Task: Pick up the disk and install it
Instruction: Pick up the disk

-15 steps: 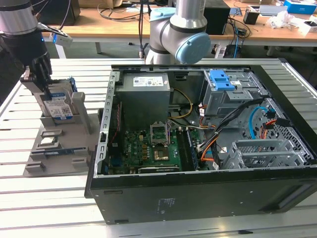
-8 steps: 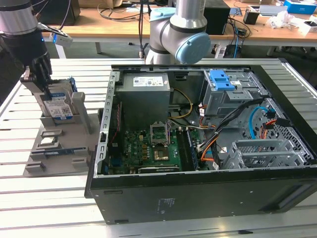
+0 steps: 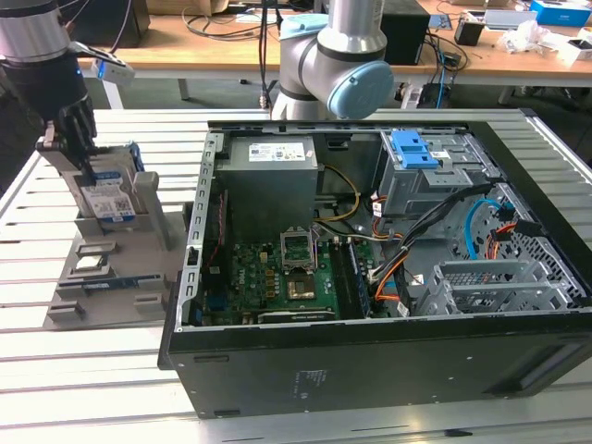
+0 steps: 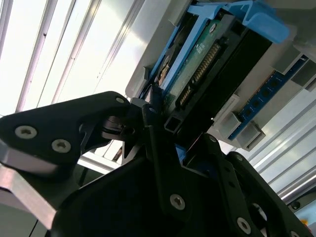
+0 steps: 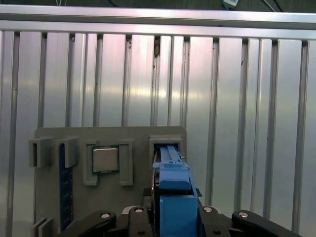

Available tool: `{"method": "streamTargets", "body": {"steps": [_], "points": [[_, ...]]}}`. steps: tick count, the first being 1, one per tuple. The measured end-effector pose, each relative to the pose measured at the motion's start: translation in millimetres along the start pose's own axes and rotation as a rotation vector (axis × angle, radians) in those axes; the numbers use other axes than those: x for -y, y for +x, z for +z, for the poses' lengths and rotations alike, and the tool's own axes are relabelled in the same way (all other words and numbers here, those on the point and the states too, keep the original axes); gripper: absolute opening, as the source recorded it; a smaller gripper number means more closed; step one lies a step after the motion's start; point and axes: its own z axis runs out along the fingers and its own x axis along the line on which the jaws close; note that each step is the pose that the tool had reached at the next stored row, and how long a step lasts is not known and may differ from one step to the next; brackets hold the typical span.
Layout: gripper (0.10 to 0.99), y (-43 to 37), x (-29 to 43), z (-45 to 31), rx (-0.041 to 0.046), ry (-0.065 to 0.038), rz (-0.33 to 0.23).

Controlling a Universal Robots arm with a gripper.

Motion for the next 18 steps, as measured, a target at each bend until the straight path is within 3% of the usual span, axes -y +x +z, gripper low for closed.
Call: {"method": "streamTargets", "body": {"steps": [18], "points": [[0.365, 0.7, -0.1, -16.0, 0.0, 0.0, 0.0]]}}
